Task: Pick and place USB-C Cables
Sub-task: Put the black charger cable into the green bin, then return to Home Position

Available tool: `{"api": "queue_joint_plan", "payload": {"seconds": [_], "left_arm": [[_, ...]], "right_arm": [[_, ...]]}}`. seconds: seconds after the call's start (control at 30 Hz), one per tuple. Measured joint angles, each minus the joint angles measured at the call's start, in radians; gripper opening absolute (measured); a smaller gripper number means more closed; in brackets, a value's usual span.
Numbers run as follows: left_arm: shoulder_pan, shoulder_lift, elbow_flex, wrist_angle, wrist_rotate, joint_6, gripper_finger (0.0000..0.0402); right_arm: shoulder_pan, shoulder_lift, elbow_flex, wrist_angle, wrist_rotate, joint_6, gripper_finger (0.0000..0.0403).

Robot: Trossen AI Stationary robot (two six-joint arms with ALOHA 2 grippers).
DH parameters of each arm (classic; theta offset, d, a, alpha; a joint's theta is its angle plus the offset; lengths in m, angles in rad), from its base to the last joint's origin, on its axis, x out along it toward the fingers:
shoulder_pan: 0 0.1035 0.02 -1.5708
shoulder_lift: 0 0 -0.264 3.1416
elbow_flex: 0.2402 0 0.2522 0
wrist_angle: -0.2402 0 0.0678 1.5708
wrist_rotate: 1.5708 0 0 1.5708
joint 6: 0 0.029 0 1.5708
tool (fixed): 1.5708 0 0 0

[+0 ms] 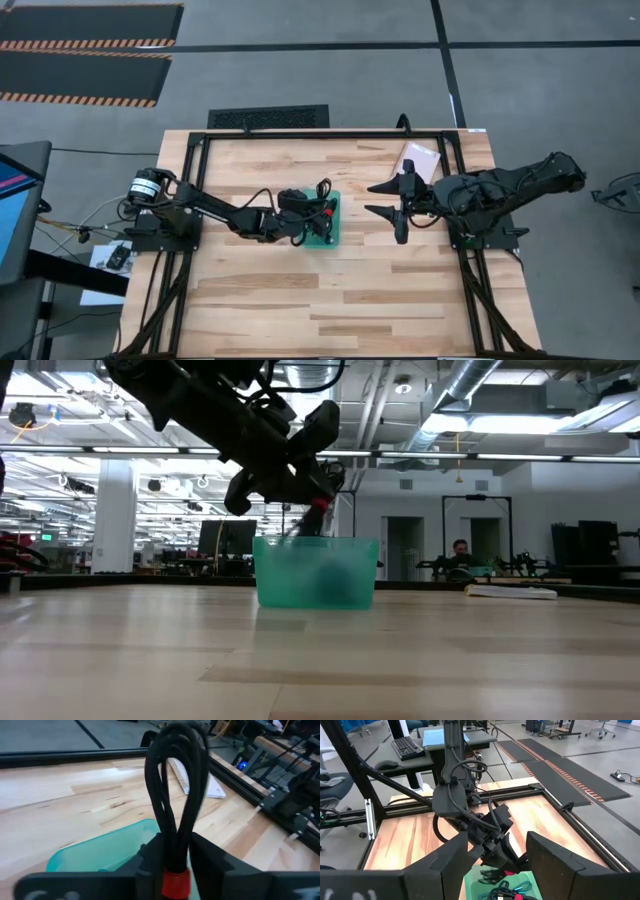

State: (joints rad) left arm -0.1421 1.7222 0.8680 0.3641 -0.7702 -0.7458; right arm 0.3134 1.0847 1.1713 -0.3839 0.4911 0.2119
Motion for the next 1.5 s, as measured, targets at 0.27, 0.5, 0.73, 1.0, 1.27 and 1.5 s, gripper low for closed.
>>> {"api": "queue_joint_plan", "payload": {"seconds": [0.27,0.5,0.73,1.0,1.27,1.5], "left_arm": [[0.000,0.000,0.000,-0.008,0.064,-0.023,0.0164],[0.000,-0.040,0.000,-0.010,0.131,-0.025,0.0212],[0.006,-0.307,-0.001,-0.073,0.246,0.102,0.0216],[0.006,-0.782,0.000,-0.214,0.277,0.225,0.0215],[0.008,-1.195,0.000,-0.586,0.416,0.419,0.0215],[0.007,-1.486,-0.134,-0.665,0.491,0.382,0.0214]], "right_arm": [[0.000,0.000,0.000,-0.001,0.000,-0.001,0.0226],[0.000,0.000,0.000,-0.020,0.003,-0.002,0.0226],[0.008,-0.101,0.038,-0.037,0.000,-0.040,0.0226],[0.034,-0.287,0.132,-0.069,-0.007,-0.124,0.0226],[0.021,-0.496,0.020,-0.176,0.008,-0.057,0.0226],[0.019,-0.776,-0.347,0.144,-0.077,-0.029,0.0226]]}}
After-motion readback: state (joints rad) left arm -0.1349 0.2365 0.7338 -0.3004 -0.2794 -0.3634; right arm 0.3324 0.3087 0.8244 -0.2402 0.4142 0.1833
